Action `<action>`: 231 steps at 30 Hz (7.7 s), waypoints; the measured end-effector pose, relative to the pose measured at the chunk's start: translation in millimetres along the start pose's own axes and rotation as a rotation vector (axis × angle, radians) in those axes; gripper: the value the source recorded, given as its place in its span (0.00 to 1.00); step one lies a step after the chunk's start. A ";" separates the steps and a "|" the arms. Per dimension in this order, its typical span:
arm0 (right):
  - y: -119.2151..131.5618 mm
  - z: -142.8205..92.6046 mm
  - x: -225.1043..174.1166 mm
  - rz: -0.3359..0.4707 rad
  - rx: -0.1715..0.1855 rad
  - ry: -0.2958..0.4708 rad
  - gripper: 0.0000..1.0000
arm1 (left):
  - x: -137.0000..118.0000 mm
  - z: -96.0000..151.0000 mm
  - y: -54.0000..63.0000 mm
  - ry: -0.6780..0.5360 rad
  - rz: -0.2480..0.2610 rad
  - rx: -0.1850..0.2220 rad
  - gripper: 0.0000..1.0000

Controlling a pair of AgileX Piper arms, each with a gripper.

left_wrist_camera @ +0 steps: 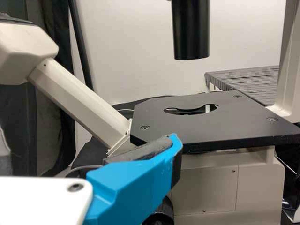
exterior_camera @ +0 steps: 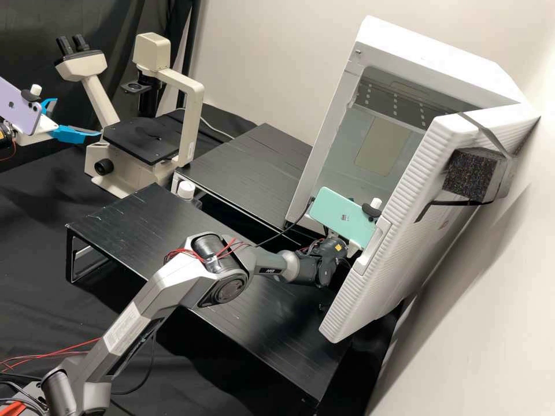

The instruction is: Take out the petri dish and place it under the microscope.

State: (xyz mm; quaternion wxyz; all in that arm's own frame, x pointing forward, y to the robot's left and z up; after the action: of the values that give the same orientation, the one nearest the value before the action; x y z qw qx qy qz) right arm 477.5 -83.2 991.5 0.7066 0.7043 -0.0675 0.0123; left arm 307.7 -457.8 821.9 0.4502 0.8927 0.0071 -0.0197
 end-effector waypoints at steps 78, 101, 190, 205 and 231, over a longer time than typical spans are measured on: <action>-171.7 -251.1 -292.9 -0.213 -0.060 0.695 0.00 | 0.0 0.0 0.0 0.000 0.000 0.000 1.00; -242.2 -329.4 -224.5 -0.426 -0.116 0.593 0.00 | 0.0 0.0 0.0 0.000 0.000 0.000 1.00; -346.7 -357.5 -110.5 -0.612 -0.047 0.347 1.00 | 0.0 0.0 0.0 0.000 0.000 0.000 1.00; -349.7 -350.4 -113.3 -0.609 -0.067 0.363 1.00 | 0.0 0.0 0.0 0.000 0.000 0.000 1.00; -234.8 -256.4 -270.5 -0.215 -0.002 0.699 1.00 | 0.0 0.0 0.0 0.000 0.000 0.000 1.00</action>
State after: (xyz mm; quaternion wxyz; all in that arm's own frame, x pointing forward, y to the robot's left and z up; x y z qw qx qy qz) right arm 256.0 191.6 728.0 0.6849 0.6600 0.2524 0.1781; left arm 307.7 -457.8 821.9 0.4502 0.8927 0.0071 -0.0197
